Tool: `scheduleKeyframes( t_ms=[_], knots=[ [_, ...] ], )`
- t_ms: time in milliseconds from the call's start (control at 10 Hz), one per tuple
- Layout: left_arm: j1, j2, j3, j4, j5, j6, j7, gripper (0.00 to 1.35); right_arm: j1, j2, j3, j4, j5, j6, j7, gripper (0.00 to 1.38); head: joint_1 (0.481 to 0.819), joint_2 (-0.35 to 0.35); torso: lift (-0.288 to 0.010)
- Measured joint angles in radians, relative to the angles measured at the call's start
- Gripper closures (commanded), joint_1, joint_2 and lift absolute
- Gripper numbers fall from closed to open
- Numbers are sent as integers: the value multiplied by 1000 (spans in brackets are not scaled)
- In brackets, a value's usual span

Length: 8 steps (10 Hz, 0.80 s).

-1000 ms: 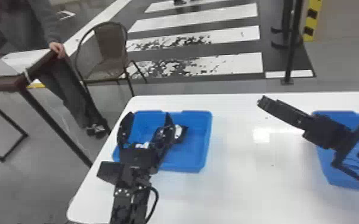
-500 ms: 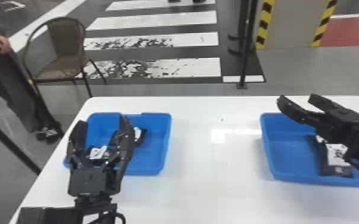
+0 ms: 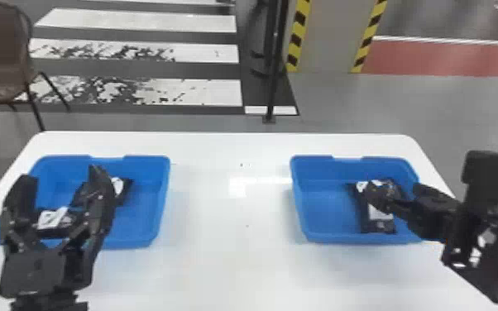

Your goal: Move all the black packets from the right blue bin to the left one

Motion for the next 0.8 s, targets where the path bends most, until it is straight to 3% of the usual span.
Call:
scheduleKeyframes(
  t_ms=[300,800],
  knots=[
    [2,3,-12,-3,0,18,-2,174,-5,2,-15,35,46,81,-6,111,695,-132,-140],
    [2,7,-17,-8,0,46,-13,174,-129,-18,-17,228,70,138,17,111,695,-166,-140]
  ],
)
